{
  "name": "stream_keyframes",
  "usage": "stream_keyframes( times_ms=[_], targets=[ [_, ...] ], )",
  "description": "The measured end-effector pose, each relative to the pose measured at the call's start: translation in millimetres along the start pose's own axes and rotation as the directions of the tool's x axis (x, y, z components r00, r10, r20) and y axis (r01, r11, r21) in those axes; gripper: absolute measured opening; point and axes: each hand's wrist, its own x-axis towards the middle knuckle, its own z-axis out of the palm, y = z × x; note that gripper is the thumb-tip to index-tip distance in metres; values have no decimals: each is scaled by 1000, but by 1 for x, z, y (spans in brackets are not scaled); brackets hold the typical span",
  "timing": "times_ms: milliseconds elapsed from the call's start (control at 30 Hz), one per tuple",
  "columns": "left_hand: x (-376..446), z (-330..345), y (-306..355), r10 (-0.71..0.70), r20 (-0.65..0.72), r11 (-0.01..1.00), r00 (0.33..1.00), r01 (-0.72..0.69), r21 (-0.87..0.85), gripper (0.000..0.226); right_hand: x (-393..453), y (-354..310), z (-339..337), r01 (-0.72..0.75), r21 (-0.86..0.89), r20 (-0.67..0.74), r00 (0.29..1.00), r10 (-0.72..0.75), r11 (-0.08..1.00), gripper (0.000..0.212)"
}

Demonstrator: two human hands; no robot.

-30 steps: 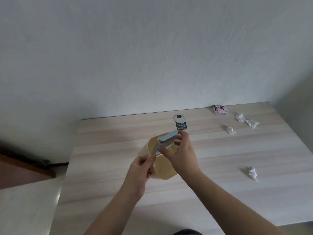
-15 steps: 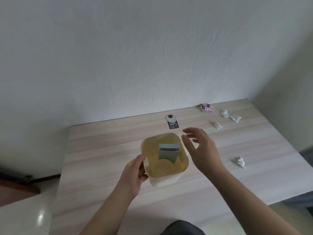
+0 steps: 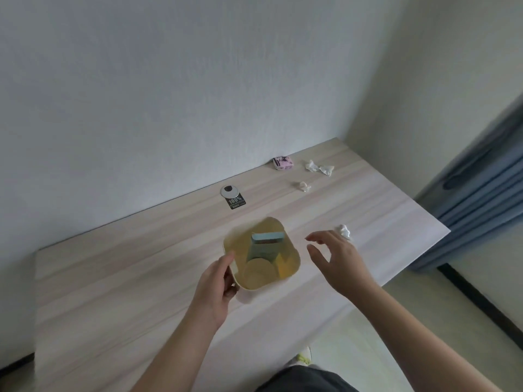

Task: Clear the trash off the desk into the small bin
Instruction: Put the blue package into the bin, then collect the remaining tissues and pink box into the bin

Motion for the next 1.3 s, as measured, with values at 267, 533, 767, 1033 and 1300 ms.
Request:
stream_keyframes(
  times_ms=[267, 533, 767, 1033, 1300],
  targets=[
    [-2, 47, -8, -29, 61, 995, 998, 23, 95, 17, -16, 48, -30, 37, -250, -24, 999, -44, 968, 24],
    [-11, 128, -30, 3, 66, 991, 998, -12, 134, 20, -28, 113, -71, -20, -192, 15, 1000, 23, 981, 28],
    [-15, 197, -52, -11, -15, 1000, 1000, 11, 12, 16, -39, 193, -115, -33, -206, 58, 997, 46, 978, 30],
    [-23, 222, -65, 11, -115, 1000, 993, -13, -19, 13, -27, 236, -130, 58, -275, 113, 993, -27, 960, 31],
    [-8, 217, -59, 20, -189, 999, 982, -25, -25, 14, 9, 242, -112, 105, -252, 164, 984, -64, 962, 30]
  ],
)
